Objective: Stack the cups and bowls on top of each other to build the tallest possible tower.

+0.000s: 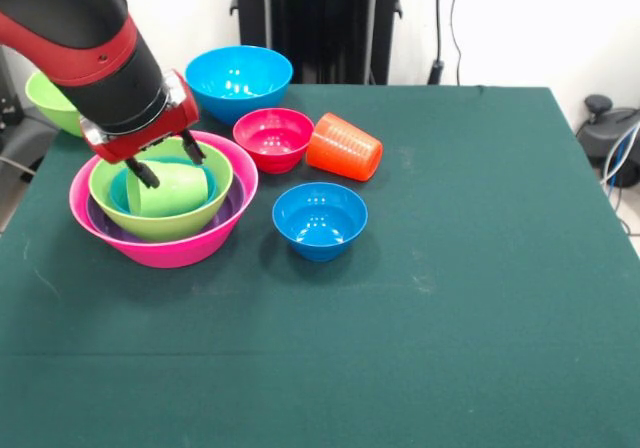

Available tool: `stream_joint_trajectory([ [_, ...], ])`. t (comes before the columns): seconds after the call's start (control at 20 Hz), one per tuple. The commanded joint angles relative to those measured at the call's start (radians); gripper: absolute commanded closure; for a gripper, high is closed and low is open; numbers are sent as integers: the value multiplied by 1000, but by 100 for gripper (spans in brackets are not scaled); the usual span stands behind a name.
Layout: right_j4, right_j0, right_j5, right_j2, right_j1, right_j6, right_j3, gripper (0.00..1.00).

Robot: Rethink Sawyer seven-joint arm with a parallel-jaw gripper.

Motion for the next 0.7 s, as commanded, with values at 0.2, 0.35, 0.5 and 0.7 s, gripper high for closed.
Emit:
stream_joint_trajectory([
  [0.2,-107,31,-150,-5,-6,-307,-53,0],
  [0.35,-113,38,-147,-12,-25,-305,-60,0],
  [0.5,-113,40,-132,-21,-37,-312,-65,0],
  [0.7,-123,48,-117,-26,-30,-335,-90,0],
])
